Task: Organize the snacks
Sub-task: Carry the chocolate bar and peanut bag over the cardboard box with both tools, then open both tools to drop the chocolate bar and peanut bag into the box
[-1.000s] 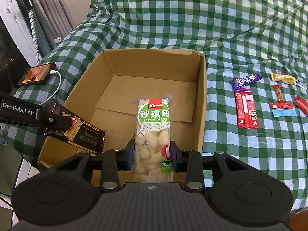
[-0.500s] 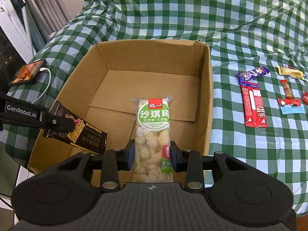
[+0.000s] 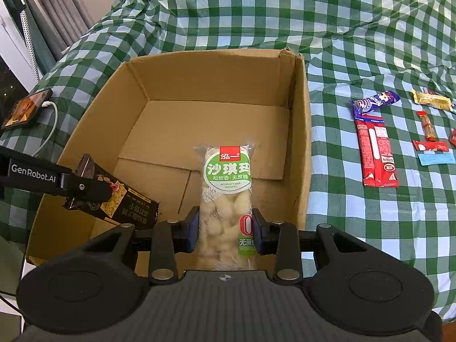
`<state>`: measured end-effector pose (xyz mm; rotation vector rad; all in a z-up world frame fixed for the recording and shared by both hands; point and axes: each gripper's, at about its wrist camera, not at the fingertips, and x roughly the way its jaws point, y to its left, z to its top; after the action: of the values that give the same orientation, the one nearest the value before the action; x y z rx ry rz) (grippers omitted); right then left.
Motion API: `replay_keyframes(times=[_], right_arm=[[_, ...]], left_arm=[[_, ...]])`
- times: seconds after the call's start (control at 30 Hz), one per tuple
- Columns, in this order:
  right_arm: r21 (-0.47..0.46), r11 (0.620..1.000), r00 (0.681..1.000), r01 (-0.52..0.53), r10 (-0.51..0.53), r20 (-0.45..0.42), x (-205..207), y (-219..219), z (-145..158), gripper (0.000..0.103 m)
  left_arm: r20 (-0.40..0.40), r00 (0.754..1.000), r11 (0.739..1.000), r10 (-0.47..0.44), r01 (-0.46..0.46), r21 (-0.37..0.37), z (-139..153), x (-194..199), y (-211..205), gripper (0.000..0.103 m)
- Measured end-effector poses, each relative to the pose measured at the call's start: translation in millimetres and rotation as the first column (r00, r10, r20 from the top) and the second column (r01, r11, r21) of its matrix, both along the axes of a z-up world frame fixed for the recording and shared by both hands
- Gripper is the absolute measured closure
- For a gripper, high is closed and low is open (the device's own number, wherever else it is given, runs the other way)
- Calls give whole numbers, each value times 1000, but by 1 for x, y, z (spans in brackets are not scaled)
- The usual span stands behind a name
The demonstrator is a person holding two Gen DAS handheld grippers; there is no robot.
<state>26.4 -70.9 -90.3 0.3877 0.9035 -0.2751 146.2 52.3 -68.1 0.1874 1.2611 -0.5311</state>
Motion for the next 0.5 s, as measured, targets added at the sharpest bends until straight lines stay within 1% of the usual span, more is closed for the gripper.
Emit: replay_keyframes(times=[0.17,0.2,0.23,0.27,0.3,0.33,0.4,0.5], right_arm=[[-10,1000,1000,6,-6,6,4,-3,0,65],[-11,1000,1000,11,-11,10,5,-4,0,65],[-13,1000,1000,18,-17,22,6,-5,1,64],[-22,999,999,27,-26,35,6,-7,2,64],[-33,999,998,37,-35,46,6,-7,4,54],[-47,998,998,46,-44,54,5,-8,7,38],[-69,997,996,46,-41,77,0,-6,12,26],[-79,997,997,14,-8,72,-11,0,17,20]], left_arm=[[23,1000,1000,-7,6,21,-1,4,-5,86],[31,1000,1000,-2,2,28,-1,5,-5,78],[53,999,999,3,-5,40,0,4,-5,67],[78,997,999,4,-8,53,2,3,-5,33],[119,993,998,6,-14,63,6,0,-4,3],[163,987,998,14,-25,65,11,-3,-2,1],[244,970,998,9,-26,65,21,-12,2,0],[255,967,994,-11,-17,104,25,-25,7,0]])
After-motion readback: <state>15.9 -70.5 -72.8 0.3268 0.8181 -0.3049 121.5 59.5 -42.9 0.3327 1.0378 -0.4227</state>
